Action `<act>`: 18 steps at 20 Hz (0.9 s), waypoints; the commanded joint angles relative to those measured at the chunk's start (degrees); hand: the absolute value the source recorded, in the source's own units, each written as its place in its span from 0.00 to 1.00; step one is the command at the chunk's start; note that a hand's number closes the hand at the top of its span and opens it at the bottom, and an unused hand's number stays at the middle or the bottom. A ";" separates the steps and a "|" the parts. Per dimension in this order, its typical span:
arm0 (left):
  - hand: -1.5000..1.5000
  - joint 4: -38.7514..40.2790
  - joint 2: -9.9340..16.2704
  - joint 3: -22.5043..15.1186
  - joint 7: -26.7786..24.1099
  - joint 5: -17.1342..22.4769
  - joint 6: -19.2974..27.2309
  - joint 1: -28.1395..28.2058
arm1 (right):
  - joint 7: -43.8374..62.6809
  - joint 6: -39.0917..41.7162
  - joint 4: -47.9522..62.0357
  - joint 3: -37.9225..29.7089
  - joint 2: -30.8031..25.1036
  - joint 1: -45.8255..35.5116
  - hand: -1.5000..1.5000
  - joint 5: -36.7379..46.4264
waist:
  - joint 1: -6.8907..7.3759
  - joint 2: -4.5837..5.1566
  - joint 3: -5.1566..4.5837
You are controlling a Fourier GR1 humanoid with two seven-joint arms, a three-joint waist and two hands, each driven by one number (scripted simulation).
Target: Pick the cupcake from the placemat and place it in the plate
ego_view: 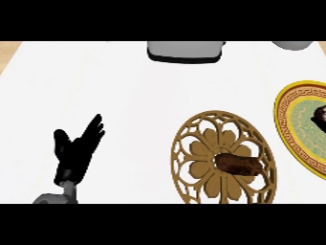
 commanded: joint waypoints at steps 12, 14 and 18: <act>0.50 0.58 2.51 3.64 -1.94 2.38 -2.80 1.07 | -19.94 16.76 13.91 -16.38 -4.43 -4.58 0.00 -15.51 | -1.48 -0.39 -0.09; 0.50 2.57 0.43 1.69 -2.55 0.98 -1.96 1.35 | -17.63 22.16 15.52 -16.48 -6.76 -4.79 0.00 -16.05 | -1.65 -0.42 -0.11; 0.50 -1.02 0.33 1.08 -1.41 0.03 -0.62 2.59 | -19.82 35.75 16.54 -16.77 -11.43 0.14 0.00 -17.12 | -1.92 -0.59 -0.07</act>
